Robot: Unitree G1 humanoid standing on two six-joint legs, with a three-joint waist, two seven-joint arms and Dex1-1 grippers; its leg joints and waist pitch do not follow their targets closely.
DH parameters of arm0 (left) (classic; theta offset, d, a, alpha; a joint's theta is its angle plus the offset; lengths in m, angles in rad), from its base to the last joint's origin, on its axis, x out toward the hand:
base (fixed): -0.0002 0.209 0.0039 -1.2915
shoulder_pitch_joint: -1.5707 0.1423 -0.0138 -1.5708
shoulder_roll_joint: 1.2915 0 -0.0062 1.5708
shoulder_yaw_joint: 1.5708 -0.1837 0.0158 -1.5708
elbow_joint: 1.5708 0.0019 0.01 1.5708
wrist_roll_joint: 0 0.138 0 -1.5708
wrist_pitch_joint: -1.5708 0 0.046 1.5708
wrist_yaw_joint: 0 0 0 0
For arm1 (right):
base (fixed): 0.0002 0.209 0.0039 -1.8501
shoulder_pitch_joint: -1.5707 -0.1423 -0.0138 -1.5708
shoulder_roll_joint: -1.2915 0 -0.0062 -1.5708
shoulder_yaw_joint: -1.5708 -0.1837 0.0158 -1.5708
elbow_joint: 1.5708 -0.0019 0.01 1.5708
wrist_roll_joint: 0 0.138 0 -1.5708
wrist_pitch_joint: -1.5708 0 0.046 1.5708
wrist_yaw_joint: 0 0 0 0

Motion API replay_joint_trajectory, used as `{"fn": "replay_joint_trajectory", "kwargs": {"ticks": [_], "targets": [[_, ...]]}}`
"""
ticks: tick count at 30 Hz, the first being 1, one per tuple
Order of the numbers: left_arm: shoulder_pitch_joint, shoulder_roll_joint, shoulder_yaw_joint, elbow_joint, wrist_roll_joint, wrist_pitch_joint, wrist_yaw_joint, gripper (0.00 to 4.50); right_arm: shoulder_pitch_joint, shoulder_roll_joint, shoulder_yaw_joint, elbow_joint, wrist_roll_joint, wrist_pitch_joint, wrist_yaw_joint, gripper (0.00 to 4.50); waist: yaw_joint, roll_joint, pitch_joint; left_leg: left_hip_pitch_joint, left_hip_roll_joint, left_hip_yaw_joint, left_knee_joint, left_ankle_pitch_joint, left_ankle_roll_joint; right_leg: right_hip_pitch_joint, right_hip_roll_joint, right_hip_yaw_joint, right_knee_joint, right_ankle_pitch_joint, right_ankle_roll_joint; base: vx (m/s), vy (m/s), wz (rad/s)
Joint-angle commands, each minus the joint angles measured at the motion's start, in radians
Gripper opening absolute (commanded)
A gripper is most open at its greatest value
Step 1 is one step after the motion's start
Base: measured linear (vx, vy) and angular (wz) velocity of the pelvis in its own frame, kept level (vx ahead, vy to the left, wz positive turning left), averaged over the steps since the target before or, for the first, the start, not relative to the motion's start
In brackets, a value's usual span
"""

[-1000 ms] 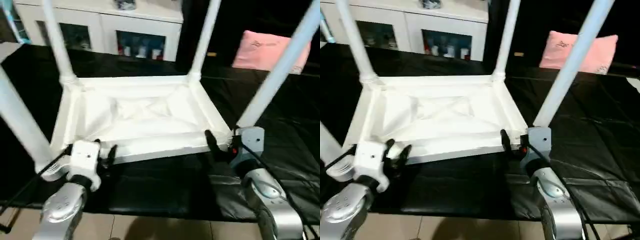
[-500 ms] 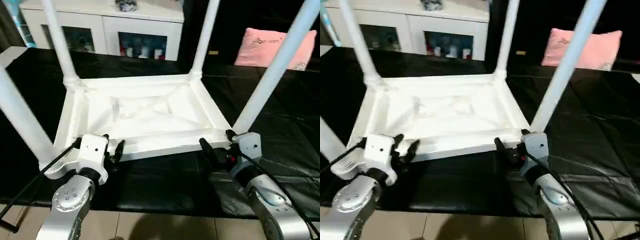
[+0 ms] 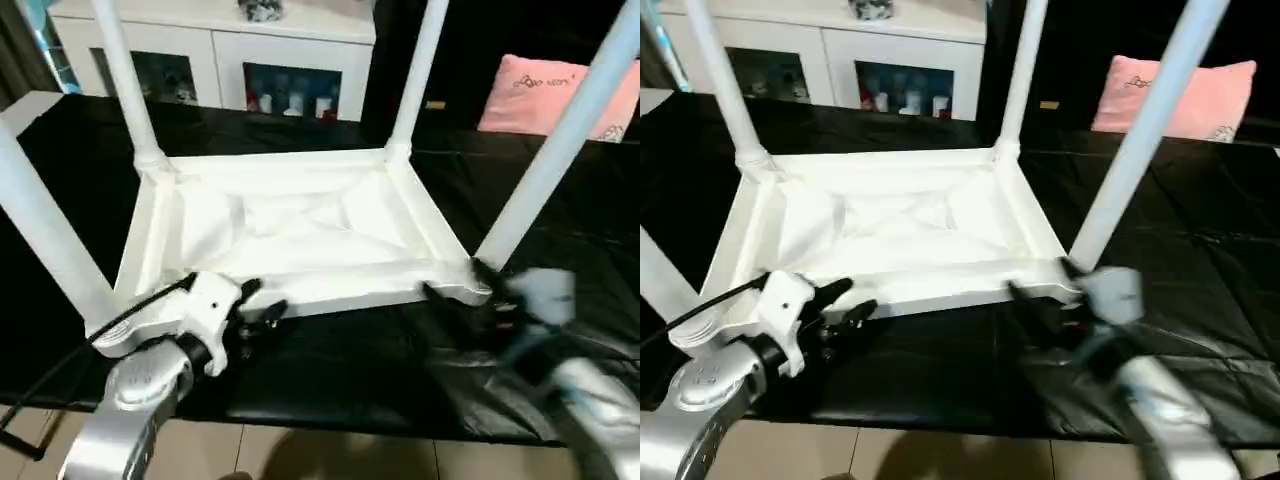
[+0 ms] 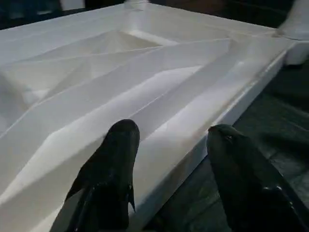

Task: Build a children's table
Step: Move to table

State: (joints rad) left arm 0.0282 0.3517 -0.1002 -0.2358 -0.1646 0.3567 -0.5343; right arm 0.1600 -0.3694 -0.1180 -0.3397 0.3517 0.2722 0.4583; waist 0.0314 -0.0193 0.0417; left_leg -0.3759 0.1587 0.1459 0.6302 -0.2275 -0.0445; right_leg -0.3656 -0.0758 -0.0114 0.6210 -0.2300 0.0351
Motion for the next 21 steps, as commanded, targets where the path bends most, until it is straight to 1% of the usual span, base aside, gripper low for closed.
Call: {"fn": "replay_joint_trajectory", "kwargs": {"ticks": [1,2,3,4,5,7,8,9,10,11,13,14,15,17,18,19,20,21], "targets": [[-0.009,0.008,-0.013,0.013,-0.002,-0.008,-0.018,2.6,0.011,-0.018,-0.042,0.009,0.014,-0.006,0.017,4.5,-0.001,0.007,-0.038,0.009,0.055,-0.015,-0.105,-0.196,0.006,0.025,-0.05,0.03,-0.072,-0.04,-0.185,0.0,0.0,0.0],[-0.008,0.009,-0.013,0.015,-0.003,-0.008,-0.02,2.6,0.015,-0.028,-0.066,0.014,0.018,-0.008,0.016,4.5,-0.002,0.007,-0.039,0.008,0.054,-0.014,-0.104,-0.183,0.012,0.027,-0.05,0.031,-0.072,-0.032,-0.189,0.0,0.0,0.0],[-0.007,0.01,-0.014,0.016,-0.004,-0.008,-0.021,2.6,0.016,-0.032,-0.078,0.017,0.02,-0.01,0.015,4.5,-0.002,0.005,-0.04,0.009,0.054,-0.013,-0.103,-0.17,0.02,0.027,-0.051,0.031,-0.072,-0.029,-0.194,0.0,0.0,0.0],[0.0,0.012,-0.017,0.015,-0.008,-0.006,-0.024,2.6,0.014,-0.035,-0.115,0.029,0.028,-0.018,0.0,4.5,-0.003,0.002,-0.039,0.01,0.055,-0.011,-0.102,-0.166,0.027,0.026,-0.051,0.031,-0.074,-0.036,-0.199,0.0,0.0,0.0],[0.002,0.015,-0.019,0.016,-0.011,-0.008,-0.027,2.6,0.013,-0.034,-0.128,0.032,0.034,-0.019,-0.004,4.5,-0.002,0.003,-0.039,0.011,0.055,-0.011,-0.102,-0.164,0.03,0.025,-0.052,0.031,-0.074,-0.039,-0.203,0.0,0.0,0.0],[0.011,0.019,-0.026,0.013,-0.014,-0.009,-0.039,2.6,-0.003,-0.034,-0.163,0.047,0.054,-0.024,-0.014,4.5,-0.001,0.0,-0.039,0.011,0.056,-0.011,-0.103,-0.164,0.036,0.025,-0.051,0.03,-0.075,-0.053,-0.208,0.0,0.0,0.0],[0.014,0.02,-0.029,0.012,-0.016,-0.007,-0.044,2.6,-0.01,-0.034,-0.17,0.052,0.058,-0.026,-0.018,4.5,-0.003,0.002,-0.039,0.011,0.056,-0.011,-0.103,-0.162,0.038,0.024,-0.049,0.029,-0.074,-0.062,-0.21,0.0,0.0,0.0],[0.02,0.024,-0.039,0.007,-0.016,-0.003,-0.058,2.6,-0.035,-0.041,-0.179,0.074,0.059,-0.03,-0.019,4.5,-0.003,0.002,-0.038,0.012,0.057,-0.01,-0.103,-0.162,0.038,0.024,-0.049,0.029,-0.075,-0.064,-0.21,0.0,0.0,0.0],[0.02,0.024,-0.039,0.007,-0.016,-0.003,-0.058,2.6,-0.035,-0.041,-0.179,0.074,0.059,-0.03,-0.019,4.5,-0.004,-0.002,-0.039,0.012,0.057,-0.01,-0.103,-0.156,0.04,0.024,-0.049,0.028,-0.074,-0.063,-0.21,0.0,0.0,0.0],[0.021,0.025,-0.044,0.007,-0.013,-0.003,-0.064,2.6,-0.052,-0.048,-0.174,0.091,0.049,-0.033,-0.015,4.5,-0.003,0.002,-0.038,0.013,0.057,-0.009,-0.104,-0.159,0.039,0.022,-0.048,0.028,-0.075,-0.075,-0.211,0.0,0.0,0.0],[0.02,0.025,-0.049,0.009,-0.011,-0.002,-0.069,2.6,-0.076,-0.056,-0.162,0.109,0.042,-0.032,-0.002,4.5,-0.003,-0.003,-0.037,0.014,0.057,-0.007,-0.103,-0.162,0.039,0.022,-0.048,0.029,-0.076,-0.085,-0.21,0.0,0.0,0.0],[0.019,0.025,-0.05,0.01,-0.011,-0.002,-0.07,2.6,-0.084,-0.058,-0.157,0.116,0.038,-0.031,0.0,4.5,-0.003,-0.001,-0.038,0.013,0.057,-0.006,-0.103,-0.155,0.04,0.023,-0.049,0.029,-0.075,-0.081,-0.21,0.0,0.0,0.0],[0.019,0.028,-0.051,0.009,-0.012,0.0,-0.075,2.6,-0.116,-0.061,-0.152,0.149,0.023,-0.036,-0.002,4.5,-0.003,-0.006,-0.04,0.013,0.057,-0.006,-0.101,-0.146,0.043,0.022,-0.05,0.028,-0.073,-0.078,-0.212,0.0,0.0,0.0],[0.018,0.031,-0.05,0.007,-0.014,0.002,-0.079,2.6,-0.158,-0.063,-0.152,0.198,-0.001,-0.046,-0.019,4.5,-0.003,-0.005,-0.039,0.012,0.057,-0.003,-0.101,-0.137,0.043,0.021,-0.05,0.028,-0.074,-0.086,-0.215,0.0,0.0,0.0],[0.019,0.032,-0.05,0.007,-0.014,0.001,-0.079,2.6,-0.166,-0.063,-0.153,0.207,-0.003,-0.047,-0.024,4.5,-0.002,-0.005,-0.04,0.014,0.057,-0.002,-0.1,-0.133,0.043,0.021,-0.049,0.027,-0.073,-0.075,-0.219,0.0,0.0,0.0],[0.019,0.037,-0.05,0.006,-0.015,-0.001,-0.08,2.6,-0.213,-0.063,-0.156,0.261,-0.022,-0.049,-0.056,4.5,-0.002,-0.009,-0.041,0.013,0.056,0.0,-0.098,-0.126,0.044,0.022,-0.048,0.027,-0.072,-0.063,-0.218,0.0,0.0,0.0],[0.019,0.039,-0.049,0.007,-0.015,-0.003,-0.08,2.6,-0.239,-0.062,-0.155,0.289,-0.037,-0.057,-0.074,4.5,-0.003,-0.008,-0.041,0.013,0.055,-0.001,-0.1,-0.118,0.043,0.021,-0.047,0.025,-0.069,-0.056,-0.224,0.0,0.0,0.0],[0.019,0.04,-0.049,0.007,-0.015,-0.003,-0.081,2.6,-0.248,-0.061,-0.154,0.3,-0.042,-0.061,-0.08,4.5,-0.003,-0.008,-0.042,0.014,0.055,0.001,-0.098,-0.111,0.042,0.021,-0.046,0.025,-0.069,-0.049,-0.226,0.0,0.0,0.0]]}}
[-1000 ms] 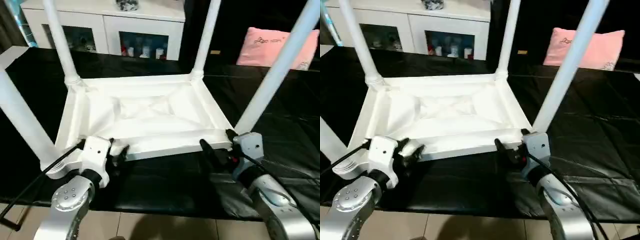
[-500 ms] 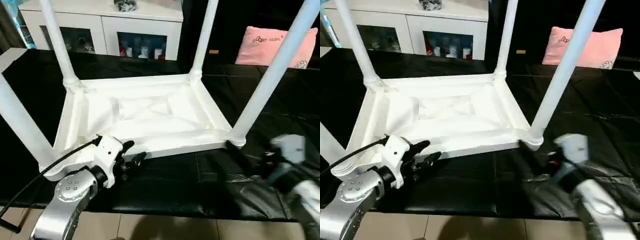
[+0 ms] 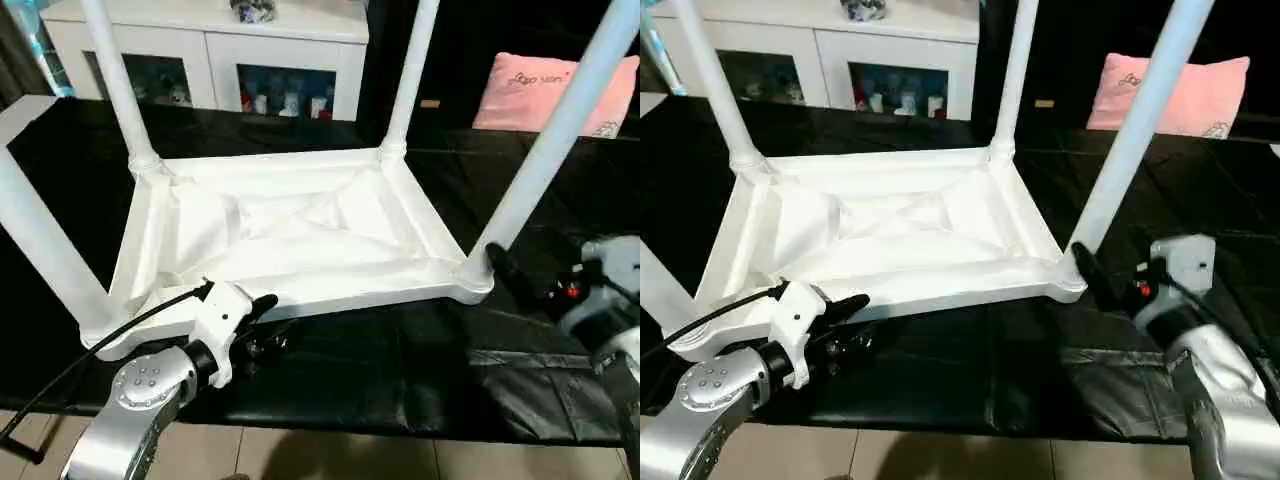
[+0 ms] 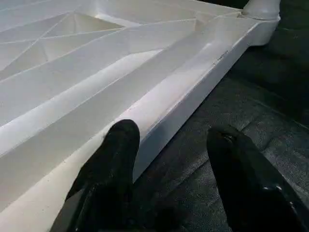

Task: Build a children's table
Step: Move to table

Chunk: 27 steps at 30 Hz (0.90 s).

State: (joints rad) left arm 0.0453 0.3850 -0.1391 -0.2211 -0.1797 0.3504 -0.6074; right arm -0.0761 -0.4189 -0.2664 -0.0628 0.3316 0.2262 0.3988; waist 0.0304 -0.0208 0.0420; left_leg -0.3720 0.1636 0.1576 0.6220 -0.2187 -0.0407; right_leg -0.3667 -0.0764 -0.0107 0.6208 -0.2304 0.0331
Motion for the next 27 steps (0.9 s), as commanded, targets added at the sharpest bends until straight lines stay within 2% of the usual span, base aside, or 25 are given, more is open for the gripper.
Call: {"fn": "replay_joint_trajectory", "kwargs": {"ticks": [1,3,4,7,9,10,14,17,18,22,23,27], "targets": [[0.002,0.007,-0.01,-0.008,0.0,0.003,-0.008,2.6,-0.029,-0.01,-0.005,0.04,-0.027,-0.02,-0.028,4.5,-0.002,-0.006,-0.041,0.01,0.05,-0.01,-0.09,-0.119,0.038,0.022,-0.045,0.025,-0.069,-0.047,-0.223,0.0,0.0,0.0],[0.005,0.008,-0.01,-0.012,0.0,0.002,-0.01,2.6,-0.053,-0.004,-0.003,0.065,-0.021,-0.023,-0.027,4.5,0.0,-0.006,-0.042,0.01,0.05,-0.007,-0.088,-0.117,0.043,0.023,-0.046,0.026,-0.068,-0.038,-0.222,0.0,0.0,0.0],[0.006,0.009,-0.011,-0.014,0.001,0.002,-0.011,2.6,-0.067,-0.001,-0.002,0.081,-0.014,-0.025,-0.022,4.5,0.002,-0.01,-0.042,0.012,0.052,-0.006,-0.089,-0.117,0.045,0.023,-0.046,0.026,-0.069,-0.039,-0.221,0.0,0.0,0.0],[0.009,0.012,-0.011,-0.02,0.0,0.006,-0.018,2.6,-0.093,0.008,0.005,0.11,0.001,-0.026,0.004,4.5,0.004,-0.008,-0.041,0.011,0.053,-0.005,-0.091,-0.133,0.041,0.022,-0.046,0.025,-0.07,-0.065,-0.221,0.0,0.0,0.0],[0.009,0.018,-0.014,-0.025,-0.003,0.012,-0.027,2.6,-0.111,0.01,0.033,0.13,0.01,-0.028,0.06,4.5,0.004,-0.006,-0.042,0.012,0.054,-0.003,-0.09,-0.134,0.038,0.021,-0.046,0.025,-0.069,-0.065,-0.221,0.0,0.0,0.0],[0.009,0.021,-0.016,-0.026,-0.003,0.013,-0.03,2.6,-0.115,0.01,0.046,0.134,0.01,-0.03,0.082,4.5,0.004,-0.01,-0.043,0.011,0.055,-0.001,-0.089,-0.128,0.042,0.021,-0.046,0.025,-0.068,-0.052,-0.222,0.0,0.0,0.0],[0.011,0.028,-0.018,-0.031,-0.006,0.016,-0.034,2.6,-0.127,0.019,0.085,0.142,0.02,-0.027,0.139,4.5,0.006,-0.009,-0.044,0.011,0.056,0.001,-0.087,-0.105,0.052,0.022,-0.047,0.025,-0.064,-0.023,-0.23,0.0,0.0,0.0],[0.015,0.032,-0.015,-0.035,-0.007,0.017,-0.033,2.6,-0.128,0.029,0.111,0.137,0.024,-0.022,0.162,4.5,0.006,-0.015,-0.043,0.01,0.057,0.001,-0.089,-0.103,0.054,0.023,-0.047,0.024,-0.064,-0.031,-0.234,0.0,0.0,0.0],[0.016,0.034,-0.013,-0.038,-0.006,0.017,-0.031,2.6,-0.121,0.036,0.127,0.125,0.021,-0.024,0.167,4.5,0.006,-0.012,-0.043,0.009,0.057,0.001,-0.089,-0.108,0.053,0.022,-0.048,0.024,-0.064,-0.043,-0.234,0.0,0.0,0.0],[0.017,0.034,-0.01,-0.045,-0.005,0.017,-0.029,2.6,-0.11,0.049,0.149,0.104,0.023,-0.022,0.174,4.5,0.002,-0.013,-0.041,0.01,0.057,0.001,-0.091,-0.115,0.045,0.021,-0.047,0.025,-0.066,-0.051,-0.231,0.0,0.0,0.0],[0.008,0.033,-0.011,-0.054,-0.002,0.01,-0.029,2.6,-0.099,0.073,0.18,0.069,0.031,-0.007,0.184,4.5,0.001,-0.021,-0.041,0.008,0.057,0.001,-0.091,-0.122,0.046,0.022,-0.048,0.026,-0.067,-0.062,-0.225,0.0,0.0,0.0],[-0.024,0.03,-0.018,-0.05,-0.001,-0.006,-0.037,2.6,-0.086,0.101,0.23,0.022,0.032,0.003,0.195,4.5,0.0,-0.016,-0.039,0.009,0.058,0.0,-0.094,-0.142,0.038,0.017,-0.047,0.027,-0.069,-0.099,-0.213,0.0,0.0,0.0]]}}
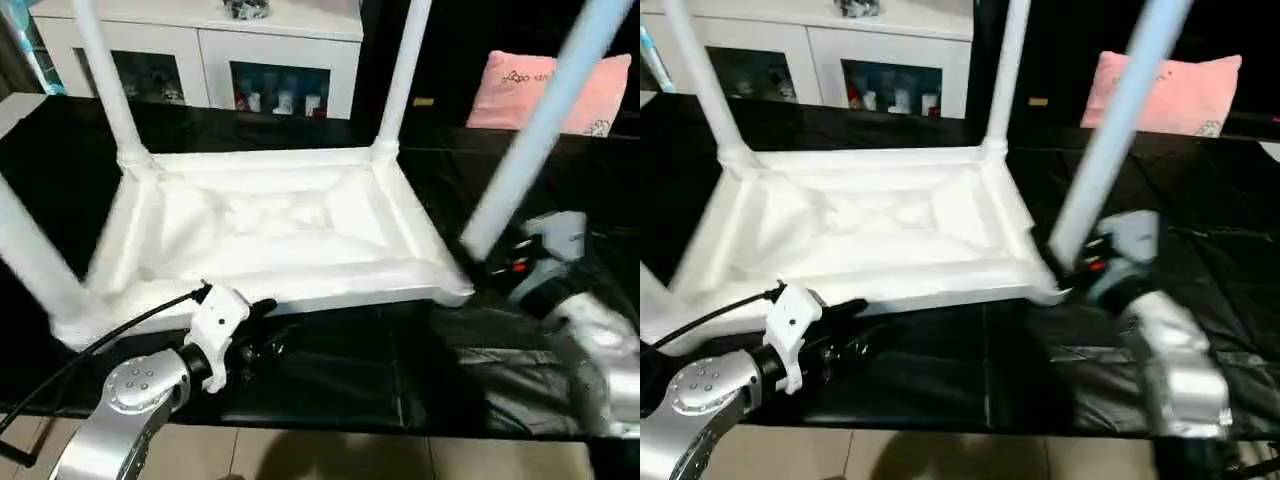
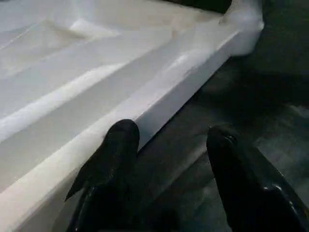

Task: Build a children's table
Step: Move to table

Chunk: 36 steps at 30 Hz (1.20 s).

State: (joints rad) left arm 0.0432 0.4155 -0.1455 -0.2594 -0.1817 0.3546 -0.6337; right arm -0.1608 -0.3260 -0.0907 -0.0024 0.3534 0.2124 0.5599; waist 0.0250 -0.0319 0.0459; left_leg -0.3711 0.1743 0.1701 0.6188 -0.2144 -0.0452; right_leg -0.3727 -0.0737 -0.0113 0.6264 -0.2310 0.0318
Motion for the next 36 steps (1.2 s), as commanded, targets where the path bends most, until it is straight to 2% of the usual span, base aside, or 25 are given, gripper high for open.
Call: {"fn": "replay_joint_trajectory", "kwargs": {"ticks": [1,5,7,8,11,12,14,16,17,18,19,20,21,22,24,26,29,31,33,36], "targets": [[-0.041,-0.003,-0.02,0.002,0.003,-0.018,-0.019,2.6,0.003,0.016,0.071,-0.051,0.007,0.017,0.037,4.5,0.006,-0.002,-0.044,0.01,0.046,-0.012,-0.09,-0.15,0.036,0.02,-0.048,0.029,-0.076,-0.098,-0.21,0.0,0.0,0.0],[-0.105,-0.008,-0.052,0.054,0.008,-0.032,-0.056,2.78,0.016,0.034,0.1,-0.088,0.008,0.028,0.04,4.5,0.012,-0.001,-0.045,0.012,0.047,-0.013,-0.093,-0.15,0.018,0.019,-0.047,0.029,-0.072,-0.087,-0.204,0.0,0.0,0.0],[-0.126,-0.01,-0.062,0.071,0.013,-0.039,-0.066,3.13,0.021,0.034,0.105,-0.096,0.006,0.028,0.042,4.5,0.014,-0.001,-0.047,0.011,0.046,-0.012,-0.091,-0.129,0.016,0.02,-0.048,0.03,-0.068,-0.049,-0.203,0.0,0.0,0.0],[-0.143,-0.012,-0.069,0.087,0.02,-0.045,-0.071,3.17,0.025,0.033,0.107,-0.1,0.003,0.028,0.043,4.5,0.015,0.019,-0.048,0.014,0.046,-0.013,-0.091,-0.124,0.011,0.019,-0.048,0.03,-0.065,-0.034,-0.206,0.0,0.0,0.0],[-0.197,-0.019,-0.089,0.141,0.039,-0.061,-0.088,3.27,0.039,0.023,0.1,-0.109,-0.007,0.025,0.039,4.5,0.012,0.008,-0.051,0.01,0.044,-0.011,-0.088,-0.109,0.008,0.025,-0.046,0.03,-0.062,0.034,-0.217,0.0,0.0,0.0],[-0.225,-0.019,-0.1,0.174,0.05,-0.075,-0.1,3.41,0.048,0.016,0.092,-0.116,-0.008,0.026,0.034,4.5,0.017,0.012,-0.051,0.014,0.044,-0.011,-0.088,-0.113,0.009,0.024,-0.046,0.03,-0.064,0.028,-0.216,0.0,0.0,0.0],[-0.296,-0.003,-0.15,0.272,0.087,-0.134,-0.164,3.62,0.088,-0.017,0.068,-0.152,-0.004,0.039,0.038,4.5,0.021,0.01,-0.049,0.016,0.042,-0.011,-0.089,-0.117,0.01,0.023,-0.044,0.031,-0.07,0.013,-0.205,0.0,0.0,0.0],[-0.338,0.001,-0.176,0.332,0.116,-0.173,-0.188,3.62,0.115,-0.043,0.057,-0.177,-0.001,0.048,0.051,4.5,0.025,0.011,-0.052,0.013,0.043,-0.012,-0.088,-0.108,0.006,0.028,-0.047,0.031,-0.065,0.033,-0.199,0.0,0.0,0.0],[-0.338,0.001,-0.176,0.332,0.116,-0.173,-0.188,3.62,0.115,-0.043,0.057,-0.177,-0.001,0.048,0.051,4.5,0.023,0.008,-0.054,0.013,0.044,-0.013,-0.087,-0.104,0.007,0.031,-0.049,0.03,-0.061,0.055,-0.204,0.0,0.0,0.0],[-0.385,-0.003,-0.196,0.393,0.138,-0.21,-0.208,3.62,0.145,-0.079,0.044,-0.205,0.003,0.061,0.074,4.5,0.02,0.013,-0.052,0.009,0.042,-0.014,-0.088,-0.105,0.012,0.031,-0.049,0.03,-0.064,0.058,-0.209,0.0,0.0,0.0],[-0.415,-0.006,-0.209,0.427,0.142,-0.222,-0.234,3.5,0.164,-0.105,0.034,-0.222,0.004,0.068,0.09,4.5,0.022,0.011,-0.053,0.014,0.044,-0.012,-0.086,-0.119,0.012,0.029,-0.049,0.03,-0.066,0.048,-0.21,0.0,0.0,0.0],[-0.415,-0.006,-0.209,0.427,0.142,-0.222,-0.234,3.4,0.164,-0.105,0.034,-0.222,0.004,0.068,0.09,4.5,0.02,0.013,-0.053,0.013,0.044,-0.013,-0.086,-0.121,0.013,0.033,-0.05,0.03,-0.065,0.051,-0.215,0.0,0.0,0.0],[-0.472,-0.017,-0.226,0.494,0.153,-0.262,-0.267,3.31,0.197,-0.156,0.013,-0.247,0.002,0.08,0.121,4.5,0.017,0.015,-0.051,0.01,0.044,-0.014,-0.088,-0.128,0.016,0.032,-0.052,0.03,-0.065,0.043,-0.224,0.0,0.0,0.0],[-0.472,-0.017,-0.226,0.494,0.153,-0.262,-0.267,3.27,0.197,-0.156,0.013,-0.247,0.002,0.08,0.121,4.5,0.02,0.012,-0.051,0.012,0.044,-0.012,-0.087,-0.138,0.018,0.032,-0.051,0.031,-0.07,0.027,-0.22,0.0,0.0,0.0],[-0.535,-0.04,-0.23,0.583,0.142,-0.309,-0.315,3.1,0.229,-0.219,-0.016,-0.27,0.002,0.095,0.152,4.5,0.019,0.014,-0.053,0.014,0.046,-0.013,-0.085,-0.151,0.021,0.033,-0.055,0.031,-0.069,0.013,-0.238,0.0,0.0,0.0],[-0.605,-0.034,-0.265,0.682,0.181,-0.318,-0.358,2.87,0.26,-0.288,-0.033,-0.294,0.01,0.114,0.195,4.5,0.021,0.011,-0.051,0.013,0.046,-0.012,-0.084,-0.146,0.03,0.036,-0.055,0.032,-0.072,0.007,-0.239,0.0,0.0,0.0],[-0.644,-0.031,-0.282,0.739,0.201,-0.291,-0.384,2.73,0.277,-0.327,-0.038,-0.31,0.011,0.129,0.224,4.5,0.016,0.009,-0.053,0.006,0.047,-0.016,-0.082,-0.125,0.048,0.041,-0.06,0.03,-0.068,0.027,-0.248,0.0,0.0,0.0],[-0.683,-0.034,-0.288,0.795,0.21,-0.289,-0.408,2.44,0.291,-0.363,-0.041,-0.325,0.016,0.151,0.25,4.5,0.013,0.011,-0.054,0.006,0.048,-0.016,-0.079,-0.109,0.064,0.04,-0.061,0.03,-0.066,0.042,-0.266,0.0,0.0,0.0],[-0.732,-0.024,-0.306,0.856,0.234,-0.305,-0.445,2.38,0.3,-0.405,-0.034,-0.349,0.025,0.193,0.279,4.5,0.014,0.01,-0.054,0.012,0.049,-0.015,-0.078,-0.123,0.071,0.038,-0.059,0.03,-0.07,0.021,-0.276,0.0,0.0,0.0],[-0.786,-0.022,-0.314,0.939,0.253,-0.326,-0.482,2.03,0.304,-0.439,-0.017,-0.384,0.047,0.242,0.3,4.5,0.018,0.01,-0.051,0.012,0.051,-0.015,-0.08,-0.132,0.072,0.038,-0.062,0.03,-0.072,0.002,-0.283,0.0,0.0,0.0]]}}
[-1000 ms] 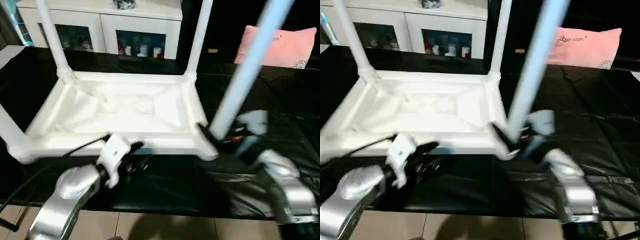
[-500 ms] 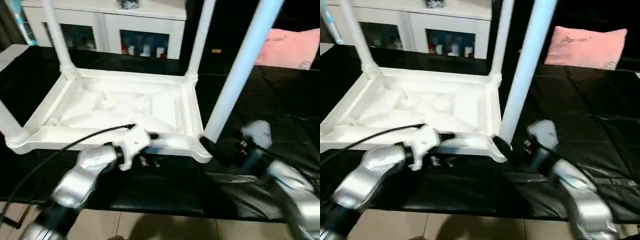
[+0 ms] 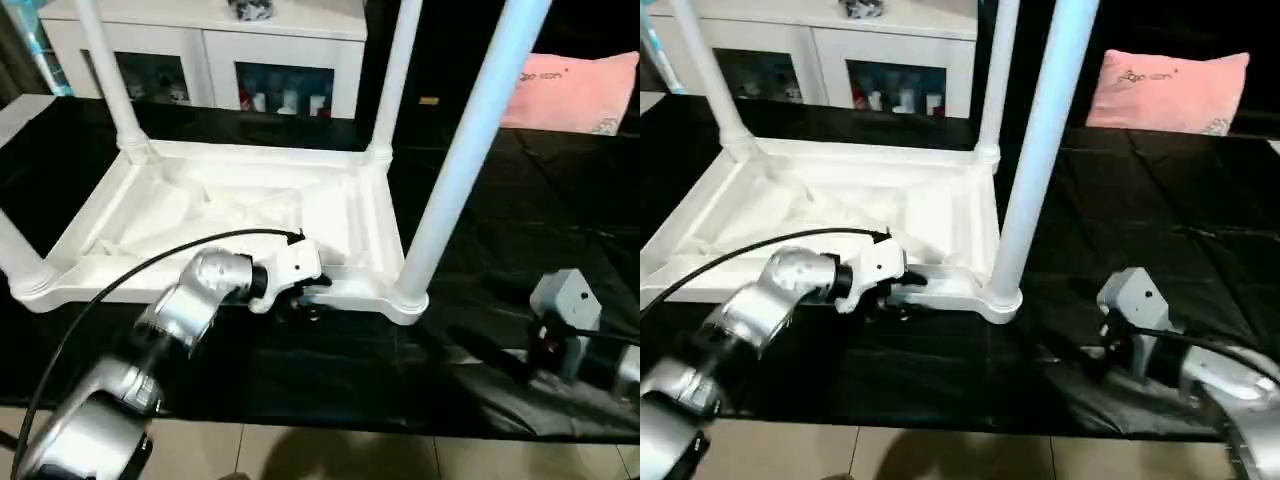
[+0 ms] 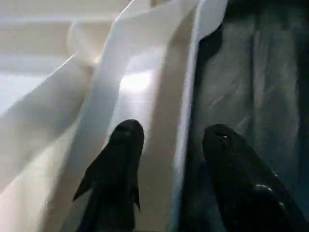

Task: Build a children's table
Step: Move to table, then rotate leg to tighten

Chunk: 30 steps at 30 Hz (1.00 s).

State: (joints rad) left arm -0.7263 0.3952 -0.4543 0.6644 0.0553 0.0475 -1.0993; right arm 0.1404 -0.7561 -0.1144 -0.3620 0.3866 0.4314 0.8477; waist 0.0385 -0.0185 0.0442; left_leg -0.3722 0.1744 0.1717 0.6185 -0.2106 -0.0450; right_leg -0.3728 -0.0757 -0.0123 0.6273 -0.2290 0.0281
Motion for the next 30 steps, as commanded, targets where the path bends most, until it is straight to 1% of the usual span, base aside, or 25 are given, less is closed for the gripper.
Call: {"fn": "replay_joint_trajectory", "kwargs": {"ticks": [1,2,3,4,6,7,8,9,10,11,12,14,15,17,19,21,25,26,28,29,30], "targets": [[-0.028,-0.003,-0.005,0.034,0.021,-0.021,-0.011,2.03,0.002,-0.012,0.012,-0.033,0.017,0.027,0.015,4.5,0.006,-0.004,-0.05,0.013,0.052,-0.017,-0.08,-0.141,0.071,0.039,-0.063,0.031,-0.072,-0.005,-0.282,0.0,0.0,0.0],[-0.043,-0.003,-0.005,0.06,0.029,-0.022,-0.004,1.96,0.0,-0.014,0.02,-0.045,0.028,0.039,0.018,4.5,0.007,-0.002,-0.052,0.014,0.054,-0.018,-0.08,-0.133,0.069,0.038,-0.064,0.031,-0.071,0.007,-0.291,0.0,0.0,0.0],[-0.047,-0.003,-0.006,0.066,0.032,-0.021,-0.002,1.91,-0.001,-0.013,0.022,-0.049,0.034,0.045,0.019,4.5,0.007,-0.002,-0.052,0.013,0.055,-0.018,-0.08,-0.131,0.069,0.038,-0.063,0.03,-0.069,0.015,-0.295,0.0,0.0,0.0],[-0.047,-0.003,-0.006,0.067,0.032,-0.021,-0.002,1.76,-0.001,-0.013,0.023,-0.049,0.034,0.046,0.019,4.5,0.007,-0.002,-0.052,0.012,0.055,-0.018,-0.079,-0.125,0.07,0.039,-0.064,0.03,-0.068,0.029,-0.301,0.0,0.0,0.0],[-0.057,-0.003,-0.003,0.086,0.034,-0.017,-0.006,1.6,0.002,-0.011,0.033,-0.06,0.039,0.055,0.025,4.5,0.007,-0.003,-0.052,0.013,0.055,-0.017,-0.079,-0.123,0.073,0.038,-0.064,0.03,-0.067,0.039,-0.308,0.0,0.0,0.0],[-0.065,-0.007,0.001,0.104,0.032,-0.011,-0.009,1.56,0.005,-0.01,0.039,-0.065,0.039,0.061,0.028,4.5,0.008,0.0,-0.052,0.013,0.054,-0.017,-0.079,-0.126,0.073,0.038,-0.064,0.03,-0.068,0.035,-0.31,0.0,0.0,0.0],[-0.07,-0.009,0.004,0.114,0.029,-0.008,-0.012,1.46,0.006,-0.01,0.042,-0.068,0.038,0.065,0.029,4.5,0.009,0.0,-0.051,0.014,0.055,-0.017,-0.08,-0.134,0.07,0.038,-0.065,0.03,-0.069,0.025,-0.311,0.0,0.0,0.0],[-0.077,-0.011,0.003,0.13,0.03,-0.01,-0.019,1.21,0.008,-0.012,0.046,-0.073,0.037,0.07,0.03,4.5,0.01,-0.001,-0.051,0.014,0.055,-0.018,-0.081,-0.141,0.066,0.038,-0.065,0.03,-0.07,0.013,-0.308,0.0,0.0,0.0],[-0.081,-0.013,0.002,0.139,0.032,-0.012,-0.022,1.21,0.009,-0.013,0.047,-0.075,0.038,0.073,0.031,4.5,0.01,-0.001,-0.05,0.014,0.055,-0.018,-0.082,-0.144,0.064,0.038,-0.064,0.03,-0.071,0.006,-0.306,0.0,0.0,0.0],[-0.089,-0.015,0.002,0.156,0.036,-0.019,-0.028,1.13,0.009,-0.015,0.048,-0.079,0.04,0.079,0.03,4.5,0.01,0.001,-0.049,0.015,0.056,-0.018,-0.083,-0.161,0.056,0.037,-0.067,0.031,-0.073,-0.022,-0.302,0.0,0.0,0.0],[-0.1,-0.022,0.007,0.182,0.039,-0.03,-0.036,1.13,0.008,-0.017,0.047,-0.085,0.045,0.089,0.028,4.5,0.009,0.003,-0.047,0.014,0.054,-0.018,-0.084,-0.167,0.054,0.036,-0.065,0.031,-0.076,-0.033,-0.3,0.0,0.0,0.0],[-0.11,-0.03,0.02,0.2,0.031,-0.034,-0.051,0.8,0.008,-0.017,0.047,-0.09,0.051,0.097,0.026,4.5,0.01,0.002,-0.048,0.016,0.055,-0.019,-0.086,-0.181,0.042,0.036,-0.066,0.032,-0.078,-0.052,-0.296,0.0,0.0,0.0],[-0.11,-0.03,0.02,0.2,0.031,-0.034,-0.051,0.8,0.008,-0.017,0.047,-0.09,0.051,0.097,0.026,4.5,0.01,0.002,-0.048,0.016,0.055,-0.019,-0.086,-0.181,0.042,0.036,-0.066,0.032,-0.078,-0.052,-0.296,0.0,0.0,0.0],[-0.113,-0.041,0.043,0.183,-0.01,-0.014,-0.101,0.51,0.01,-0.018,0.05,-0.094,0.056,0.099,0.023,4.5,0.012,0.002,-0.048,0.016,0.057,-0.019,-0.086,-0.175,0.038,0.036,-0.068,0.032,-0.076,-0.036,-0.302,0.0,0.0,0.0],[-0.113,-0.041,0.043,0.18,-0.014,-0.012,-0.113,0.51,0.01,-0.018,0.051,-0.096,0.057,0.1,0.022,4.5,0.014,0.001,-0.049,0.015,0.057,-0.019,-0.086,-0.165,0.043,0.036,-0.068,0.032,-0.074,-0.017,-0.305,0.0,0.0,0.0],[-0.109,-0.039,0.039,0.174,-0.018,-0.002,-0.134,0.24,0.01,-0.015,0.054,-0.095,0.055,0.1,0.022,4.5,0.015,0.0,-0.051,0.014,0.056,-0.019,-0.084,-0.143,0.051,0.038,-0.068,0.031,-0.07,0.017,-0.308,0.0,0.0,0.0],[-0.108,-0.039,0.041,0.194,-0.011,0.004,-0.149,0.03,0.003,-0.008,0.062,-0.095,0.048,0.106,0.022,4.5,0.014,0.002,-0.055,0.013,0.057,-0.019,-0.081,-0.098,0.073,0.041,-0.068,0.03,-0.063,0.098,-0.324,0.0,0.0,0.0],[-0.102,-0.032,0.032,0.203,0.007,0.002,-0.143,0.03,-0.004,-0.006,0.067,-0.093,0.046,0.107,0.022,4.5,0.013,-0.002,-0.054,0.012,0.057,-0.019,-0.08,-0.093,0.082,0.042,-0.069,0.029,-0.062,0.11,-0.329,0.0,0.0,0.0],[-0.098,-0.027,0.028,0.207,0.019,-0.001,-0.138,0.03,-0.007,-0.005,0.07,-0.091,0.046,0.106,0.022,4.5,0.012,-0.001,-0.052,0.012,0.057,-0.018,-0.081,-0.108,0.084,0.042,-0.07,0.029,-0.066,0.082,-0.327,0.0,0.0,0.0],[-0.096,-0.025,0.026,0.208,0.024,0.0,-0.135,0.03,-0.007,-0.004,0.071,-0.09,0.045,0.105,0.023,4.5,0.011,-0.005,-0.051,0.012,0.057,-0.017,-0.081,-0.116,0.083,0.042,-0.07,0.029,-0.068,0.067,-0.326,0.0,0.0,0.0],[-0.081,-0.017,0.032,0.204,0.029,0.005,-0.121,0.03,-0.019,0.006,0.081,-0.082,0.041,0.097,0.019,4.5,0.011,-0.006,-0.05,0.013,0.057,-0.017,-0.083,-0.129,0.079,0.041,-0.071,0.03,-0.07,0.035,-0.321,0.0,0.0,0.0]]}}
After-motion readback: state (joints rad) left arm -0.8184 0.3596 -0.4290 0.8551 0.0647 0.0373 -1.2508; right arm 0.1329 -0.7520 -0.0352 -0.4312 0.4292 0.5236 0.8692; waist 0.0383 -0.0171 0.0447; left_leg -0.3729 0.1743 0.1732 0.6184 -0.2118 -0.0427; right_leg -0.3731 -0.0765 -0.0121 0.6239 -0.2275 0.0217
